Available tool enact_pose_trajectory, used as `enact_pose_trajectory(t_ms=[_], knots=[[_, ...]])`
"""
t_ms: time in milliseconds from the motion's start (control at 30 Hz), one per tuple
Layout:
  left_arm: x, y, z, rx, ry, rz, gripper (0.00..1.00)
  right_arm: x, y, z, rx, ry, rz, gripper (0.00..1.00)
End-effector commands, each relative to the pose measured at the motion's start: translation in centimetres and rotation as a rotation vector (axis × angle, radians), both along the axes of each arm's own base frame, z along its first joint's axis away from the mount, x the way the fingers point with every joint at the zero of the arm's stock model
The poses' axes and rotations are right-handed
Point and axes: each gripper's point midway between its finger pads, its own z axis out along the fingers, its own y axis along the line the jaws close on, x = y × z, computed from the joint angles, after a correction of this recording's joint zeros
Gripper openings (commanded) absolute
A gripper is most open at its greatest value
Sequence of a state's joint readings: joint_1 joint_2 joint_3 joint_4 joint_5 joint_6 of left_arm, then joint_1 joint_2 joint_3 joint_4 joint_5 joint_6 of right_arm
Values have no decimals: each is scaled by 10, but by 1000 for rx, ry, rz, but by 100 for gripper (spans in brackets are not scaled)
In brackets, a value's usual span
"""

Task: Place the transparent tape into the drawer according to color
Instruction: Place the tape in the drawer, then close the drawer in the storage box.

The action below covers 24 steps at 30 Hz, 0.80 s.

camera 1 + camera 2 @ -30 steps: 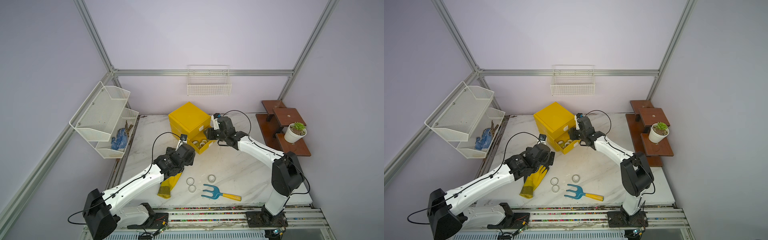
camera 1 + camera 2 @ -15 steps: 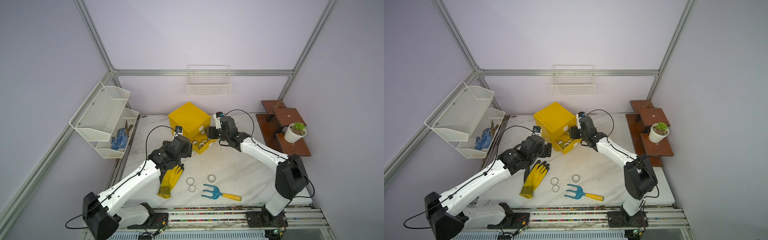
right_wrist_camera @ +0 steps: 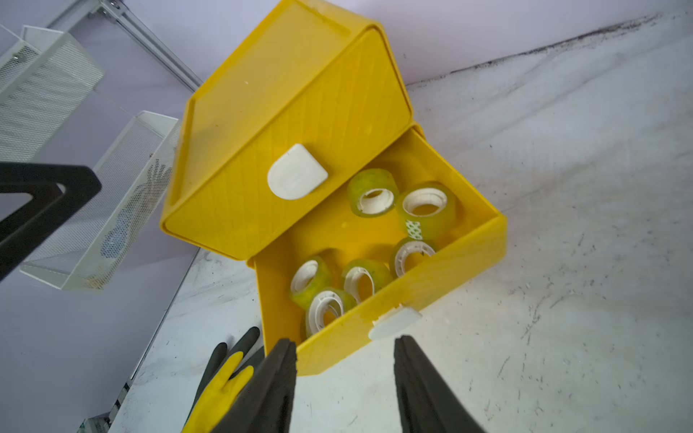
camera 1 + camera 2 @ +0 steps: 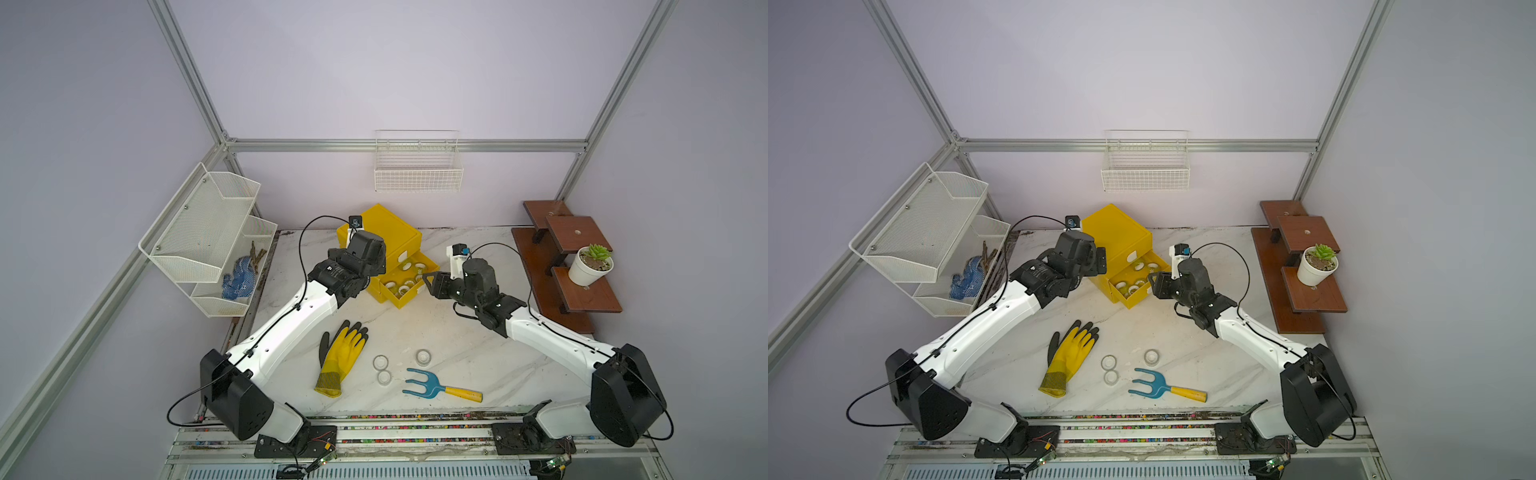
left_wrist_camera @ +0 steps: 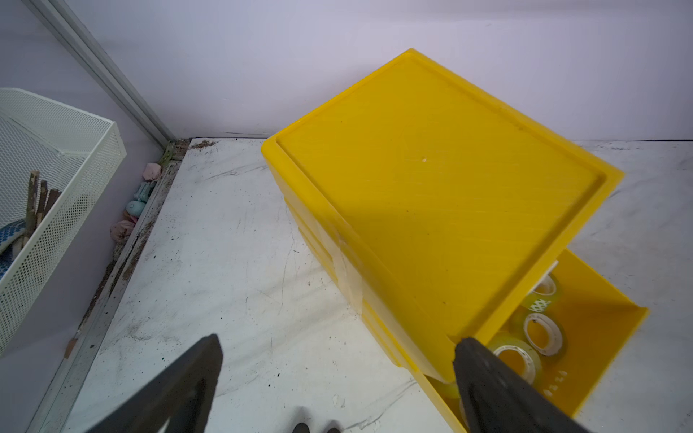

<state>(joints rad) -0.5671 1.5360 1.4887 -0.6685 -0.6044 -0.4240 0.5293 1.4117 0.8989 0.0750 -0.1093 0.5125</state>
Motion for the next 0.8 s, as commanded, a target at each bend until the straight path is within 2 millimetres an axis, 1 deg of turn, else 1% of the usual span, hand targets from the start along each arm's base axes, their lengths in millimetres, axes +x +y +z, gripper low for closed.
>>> enact_pose_trajectory(t_ms=[0,133,267,333,433,767], knots=[[14,11,10,14,-36,41,100,3,-4,-13,5,15,-29,45],[24,13,0,15,-20,53,100,8,3,-32,-4,61,-12,43],[28,12,-10,18,-3,53,100,18,14,-49,-15,92,10,42],[30,11,-14,22,7,49,100,24,18,-51,-16,95,13,42],[30,9,-19,20,20,40,100,33,23,-53,-10,89,14,42],[29,6,-29,20,45,22,100,68,50,-38,53,32,44,42]])
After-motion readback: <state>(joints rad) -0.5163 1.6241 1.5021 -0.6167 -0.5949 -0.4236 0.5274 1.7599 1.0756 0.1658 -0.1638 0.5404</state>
